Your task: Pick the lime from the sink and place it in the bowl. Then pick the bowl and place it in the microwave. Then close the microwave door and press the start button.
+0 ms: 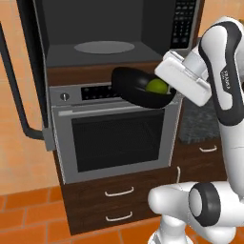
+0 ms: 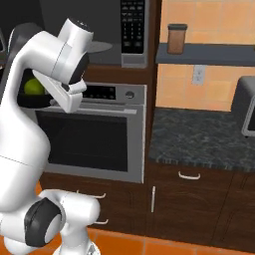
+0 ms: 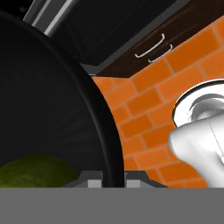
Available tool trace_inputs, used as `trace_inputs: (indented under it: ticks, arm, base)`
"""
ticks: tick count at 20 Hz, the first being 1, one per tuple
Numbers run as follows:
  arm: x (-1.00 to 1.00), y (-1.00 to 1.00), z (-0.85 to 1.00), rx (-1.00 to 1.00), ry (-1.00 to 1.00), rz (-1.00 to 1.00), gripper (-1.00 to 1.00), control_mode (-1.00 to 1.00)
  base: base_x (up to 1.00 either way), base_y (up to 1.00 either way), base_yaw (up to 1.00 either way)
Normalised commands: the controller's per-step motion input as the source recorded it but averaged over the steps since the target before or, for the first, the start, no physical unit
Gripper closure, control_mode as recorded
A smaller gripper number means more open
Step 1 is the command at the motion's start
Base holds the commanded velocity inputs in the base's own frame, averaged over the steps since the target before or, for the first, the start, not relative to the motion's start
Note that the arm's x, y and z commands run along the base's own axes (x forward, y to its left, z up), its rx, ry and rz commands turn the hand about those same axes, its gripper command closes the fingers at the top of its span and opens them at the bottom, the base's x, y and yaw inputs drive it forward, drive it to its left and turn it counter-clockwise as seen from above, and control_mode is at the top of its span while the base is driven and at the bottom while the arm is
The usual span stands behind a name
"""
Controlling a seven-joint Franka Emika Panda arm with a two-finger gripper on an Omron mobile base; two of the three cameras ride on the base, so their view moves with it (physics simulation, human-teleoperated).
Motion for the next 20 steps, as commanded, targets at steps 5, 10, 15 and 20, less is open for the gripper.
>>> trace_inputs:
  ticks: [5,10,15,20]
  arm:
    - [0.00,0.00,0.00,0.00,0.00,0.00,1.00,1.00]
    - [0.00,0.00,0.00,0.00,0.00,0.00,1.00,1.00]
    - [0.00,0.00,0.00,0.00,0.00,0.00,1.00,1.00]
    - [0.00,0.00,0.00,0.00,0.00,0.00,1.00,1.00]
  base:
    - [0.54,0.00,0.04]
    - [0.56,0.04,0.01]
    - [0.20,0.23,0.09]
    - [0.19,0.24,0.09]
